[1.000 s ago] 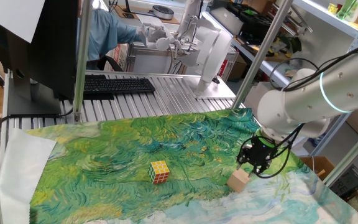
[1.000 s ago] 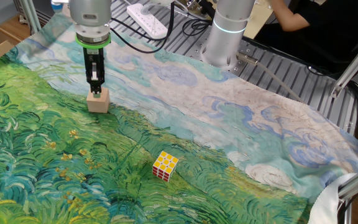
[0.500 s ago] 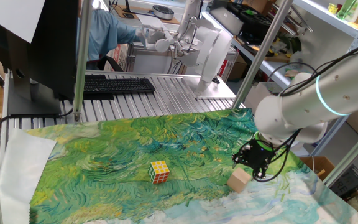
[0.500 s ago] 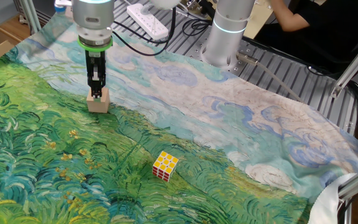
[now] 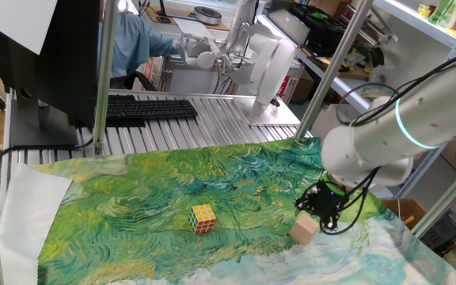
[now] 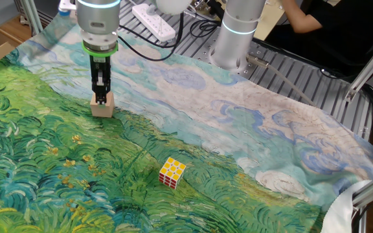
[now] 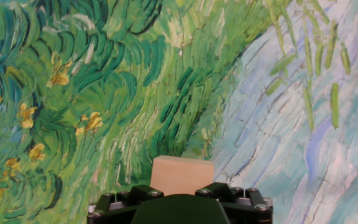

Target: Pick up the small block on the left and move it to the right

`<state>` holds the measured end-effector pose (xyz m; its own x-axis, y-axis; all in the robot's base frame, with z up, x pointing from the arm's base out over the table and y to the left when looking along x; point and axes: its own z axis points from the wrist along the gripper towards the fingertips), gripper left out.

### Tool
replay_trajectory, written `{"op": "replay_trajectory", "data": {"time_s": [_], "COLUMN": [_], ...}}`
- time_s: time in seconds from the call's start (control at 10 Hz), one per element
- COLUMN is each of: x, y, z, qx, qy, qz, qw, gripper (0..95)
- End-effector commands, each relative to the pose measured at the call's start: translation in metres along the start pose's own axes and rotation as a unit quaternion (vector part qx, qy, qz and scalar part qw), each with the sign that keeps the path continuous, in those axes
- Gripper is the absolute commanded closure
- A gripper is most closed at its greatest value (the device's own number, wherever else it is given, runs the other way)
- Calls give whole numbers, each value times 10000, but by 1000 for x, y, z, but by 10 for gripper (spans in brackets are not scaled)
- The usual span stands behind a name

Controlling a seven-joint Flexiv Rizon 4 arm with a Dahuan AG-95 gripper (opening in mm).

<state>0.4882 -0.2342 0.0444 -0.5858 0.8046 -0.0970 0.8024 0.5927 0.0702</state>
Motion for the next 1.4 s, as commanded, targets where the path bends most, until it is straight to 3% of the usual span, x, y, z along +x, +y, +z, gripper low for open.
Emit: {"op": "replay_trajectory", "data": {"time_s": [0.1,0.7,0.8,0.9,1.2,1.4], "x": [0,1,1,0,0,-1], "y": [-1,-3,-3,-3,-4,-4], "z": [4,13,13,13,14,14], "qx": [-15,-133,-139,-143,-154,-134], "qy": [-2,-59,-61,-53,-36,-16], "qz": [-5,13,9,4,-41,-73], "qw": [10000,9999,9999,9999,9999,9999], "gripper": [190,190,380,380,950,950]}}
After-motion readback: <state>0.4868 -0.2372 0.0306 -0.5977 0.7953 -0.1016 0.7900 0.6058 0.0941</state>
